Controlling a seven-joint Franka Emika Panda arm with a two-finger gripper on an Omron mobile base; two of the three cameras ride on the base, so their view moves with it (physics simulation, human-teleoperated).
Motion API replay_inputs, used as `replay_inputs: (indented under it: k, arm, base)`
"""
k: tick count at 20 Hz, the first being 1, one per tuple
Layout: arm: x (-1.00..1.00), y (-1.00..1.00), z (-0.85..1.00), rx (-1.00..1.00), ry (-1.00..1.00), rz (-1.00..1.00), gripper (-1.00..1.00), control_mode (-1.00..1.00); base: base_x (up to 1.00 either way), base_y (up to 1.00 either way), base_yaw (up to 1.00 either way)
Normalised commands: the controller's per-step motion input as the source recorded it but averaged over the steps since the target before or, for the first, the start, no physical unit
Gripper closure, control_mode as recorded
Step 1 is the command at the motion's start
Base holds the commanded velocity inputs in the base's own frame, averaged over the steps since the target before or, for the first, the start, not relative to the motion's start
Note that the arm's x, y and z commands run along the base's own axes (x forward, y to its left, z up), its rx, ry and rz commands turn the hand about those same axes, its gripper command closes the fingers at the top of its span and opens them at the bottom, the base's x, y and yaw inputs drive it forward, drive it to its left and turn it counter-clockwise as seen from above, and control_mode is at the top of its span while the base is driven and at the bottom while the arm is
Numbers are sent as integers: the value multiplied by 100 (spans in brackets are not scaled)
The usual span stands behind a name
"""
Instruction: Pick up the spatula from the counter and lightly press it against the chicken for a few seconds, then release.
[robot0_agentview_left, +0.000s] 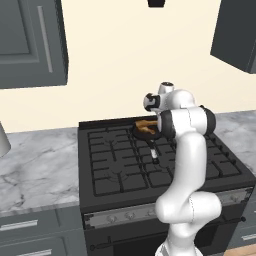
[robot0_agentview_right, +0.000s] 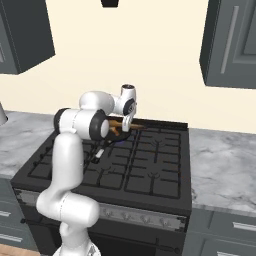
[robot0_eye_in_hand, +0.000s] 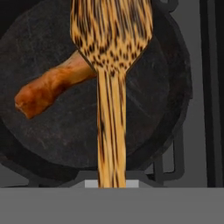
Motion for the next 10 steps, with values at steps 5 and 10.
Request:
replay_inputs:
  k: [5, 10]
  arm:
    - [0, 0, -14, -4, 1, 5, 100, -100]
    - [0, 0, -16, -3, 0, 6, 100, -100]
  base:
    - [0, 0, 0]
    - [0, 0, 0]
